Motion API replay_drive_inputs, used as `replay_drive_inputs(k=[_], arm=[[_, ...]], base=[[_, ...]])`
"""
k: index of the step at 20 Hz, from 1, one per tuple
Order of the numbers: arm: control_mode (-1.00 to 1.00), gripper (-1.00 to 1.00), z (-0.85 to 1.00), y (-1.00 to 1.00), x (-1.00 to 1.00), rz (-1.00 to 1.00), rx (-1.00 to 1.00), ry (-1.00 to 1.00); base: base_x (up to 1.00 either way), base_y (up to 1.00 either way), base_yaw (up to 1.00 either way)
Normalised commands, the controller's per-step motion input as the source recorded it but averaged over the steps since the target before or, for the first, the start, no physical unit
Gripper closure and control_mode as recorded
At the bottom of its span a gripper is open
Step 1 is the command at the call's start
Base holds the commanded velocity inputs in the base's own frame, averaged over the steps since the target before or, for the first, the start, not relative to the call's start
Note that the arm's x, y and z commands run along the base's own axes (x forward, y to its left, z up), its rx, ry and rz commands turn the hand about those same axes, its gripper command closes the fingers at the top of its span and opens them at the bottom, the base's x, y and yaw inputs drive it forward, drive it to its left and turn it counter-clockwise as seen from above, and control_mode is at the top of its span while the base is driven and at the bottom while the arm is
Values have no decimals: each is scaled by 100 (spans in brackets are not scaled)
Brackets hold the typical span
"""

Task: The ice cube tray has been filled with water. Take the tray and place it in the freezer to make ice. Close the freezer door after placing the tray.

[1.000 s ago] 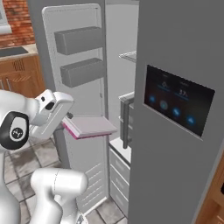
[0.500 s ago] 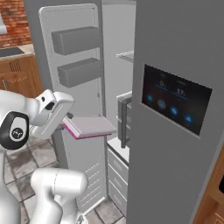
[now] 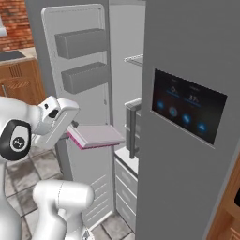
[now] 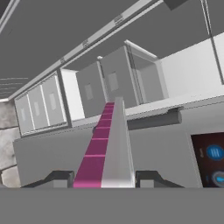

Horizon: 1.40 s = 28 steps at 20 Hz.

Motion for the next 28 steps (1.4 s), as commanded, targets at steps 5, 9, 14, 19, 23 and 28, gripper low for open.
replay_drive_inputs(k=[5,9,14,19,23,28], arm=[[100,100,0,0,0,0,0,0],[100,100,0,0,0,0,0,0],[100,100,0,0,0,0,0,0],[-100,100,-1,22,0,0,-5,-5],[-100,100,0,2,0,0,-5,-24],[-100,100,6,0,0,-1,-8,-25]], base=[[0,27,-1],[0,25,0],[0,30,0],[0,15,0],[0,0,0],[0,0,0]])
